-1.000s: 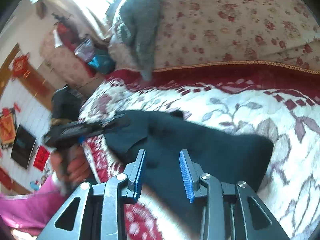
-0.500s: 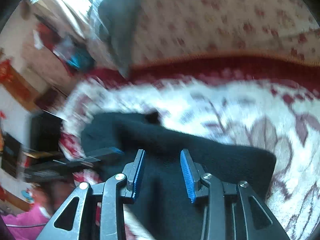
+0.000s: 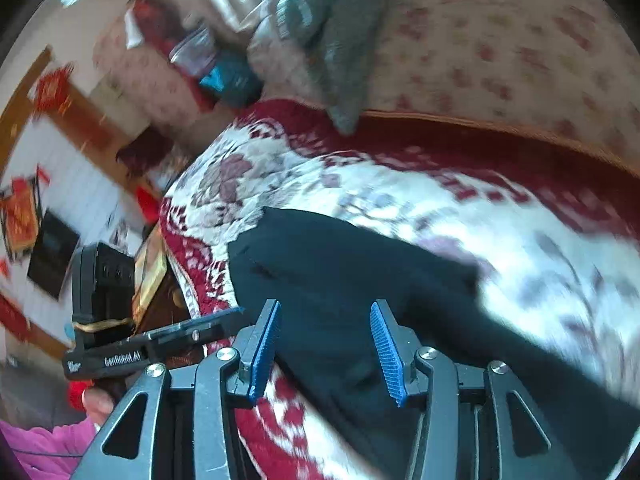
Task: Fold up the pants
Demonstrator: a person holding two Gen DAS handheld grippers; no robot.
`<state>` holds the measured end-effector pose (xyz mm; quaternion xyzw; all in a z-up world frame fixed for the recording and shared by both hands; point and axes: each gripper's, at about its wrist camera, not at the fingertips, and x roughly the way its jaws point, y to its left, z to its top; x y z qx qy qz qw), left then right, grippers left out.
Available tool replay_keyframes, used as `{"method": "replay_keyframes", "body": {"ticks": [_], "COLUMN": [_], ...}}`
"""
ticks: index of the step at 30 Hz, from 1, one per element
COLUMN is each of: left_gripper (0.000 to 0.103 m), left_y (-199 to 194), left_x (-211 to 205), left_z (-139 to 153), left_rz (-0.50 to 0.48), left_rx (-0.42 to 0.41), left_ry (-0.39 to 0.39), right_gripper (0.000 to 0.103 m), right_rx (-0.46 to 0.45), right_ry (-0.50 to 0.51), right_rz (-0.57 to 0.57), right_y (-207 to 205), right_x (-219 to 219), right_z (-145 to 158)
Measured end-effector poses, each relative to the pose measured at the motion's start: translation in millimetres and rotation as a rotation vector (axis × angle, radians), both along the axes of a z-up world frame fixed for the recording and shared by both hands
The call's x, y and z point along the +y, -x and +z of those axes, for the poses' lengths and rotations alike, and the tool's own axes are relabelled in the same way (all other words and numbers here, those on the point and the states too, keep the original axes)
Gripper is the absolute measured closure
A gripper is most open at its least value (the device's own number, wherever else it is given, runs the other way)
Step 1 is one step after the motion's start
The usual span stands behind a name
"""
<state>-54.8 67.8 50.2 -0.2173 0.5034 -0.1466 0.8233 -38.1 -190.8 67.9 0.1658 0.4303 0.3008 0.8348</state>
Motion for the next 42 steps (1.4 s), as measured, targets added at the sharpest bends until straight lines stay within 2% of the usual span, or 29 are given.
{"method": "replay_keyframes", "body": {"ticks": [2,5,9,11,13,16,19,22,26,28,29,30,32,34,35,36,37,38,40,41,42], "left_gripper": [0.042,0.042,0.042,0.042,0.042,0.035,0.033,0.033,0.033,0.033,0.030,0.020,0.008,0.008,0.008,0.013,0.022,0.046,0.057,0.073,0.078], "left_y": [-1.7,-4.6,-10.0,-14.7,-19.6,-27.0,-28.9,-26.5,-19.6,-24.5,-27.6,-27.9,-33.6,-38.7,-40.1,-40.9,-40.6,-39.9,-41.9,-42.5,-42.1], "left_x": [16.9,34.3,48.1,51.1,51.9,49.9,49.6,53.4,58.7,55.7,53.7,52.3,48.3,43.7,42.0,40.8,40.6,40.3,41.6,43.2,43.2], "left_z": [-6.0,-17.6,-30.5,-32.8,-34.4,-40.8,-42.1,-41.2,-39.1,-42.7,-43.6,-43.5,-44.5,-45.2,-44.8,-44.6,-43.7,-42.6,-43.7,-43.7,-43.3], "left_rz": [0.071,0.164,0.274,0.304,0.338,0.369,0.368,0.356,0.343,0.338,0.340,0.341,0.334,0.333,0.324,0.314,0.308,0.296,0.276,0.260,0.245], "left_rx": [0.021,0.057,0.078,0.071,0.058,0.055,0.039,0.058,0.062,0.073,0.075,0.073,0.067,0.059,0.050,0.043,0.031,0.021,0.018,0.009,0.010], "left_ry": [-0.013,0.006,-0.004,-0.002,-0.018,-0.014,-0.030,-0.001,0.028,0.012,0.007,0.010,0.035,0.018,0.010,0.002,-0.001,0.000,-0.014,0.011,0.031], "right_gripper": [0.057,0.054,0.053,0.051,0.049,0.045,0.043,0.044,0.046,0.046,0.046,0.046,0.045,0.046,0.051,0.060,0.064,0.068,0.077,0.081,0.083], "right_rx": [0.003,0.014,0.012,0.007,0.044,0.079,0.101,0.167,0.128,0.127,0.131,0.136,0.147,0.138,0.119,0.108,0.087,0.075,0.062,0.046,0.033], "right_ry": [0.016,0.040,0.166,0.222,0.270,0.290,0.307,0.251,0.272,0.266,0.261,0.258,0.245,0.242,0.244,0.240,0.241,0.247,0.236,0.231,0.223], "right_rz": [0.069,0.181,0.319,0.374,0.428,0.505,0.535,0.531,0.569,0.573,0.566,0.555,0.542,0.545,0.550,0.553,0.549,0.542,0.535,0.531,0.532], "right_y": [-23.5,-61.0,-105.2,-124.3,-145.1,-164.3,-176.6,-190.7,-185.9,-187.8,-189.7,-191.8,-194.5,-193.7,-191.7,-190.1,-188.1,-187.6,-187.0,-185.5,-183.4], "right_x": [22.4,60.5,118.8,142.1,163.8,184.4,196.6,201.5,204.6,204.6,204.5,204.7,205.1,206.0,206.2,206.2,205.9,205.3,202.8,200.7,199.2], "right_z": [4.8,7.0,2.1,-4.7,-18.4,-36.0,-48.7,-60.6,-59.6,-59.6,-60.3,-61.6,-64.1,-65.2,-64.1,-63.3,-62.4,-62.6,-61.3,-57.3,-53.3]}}
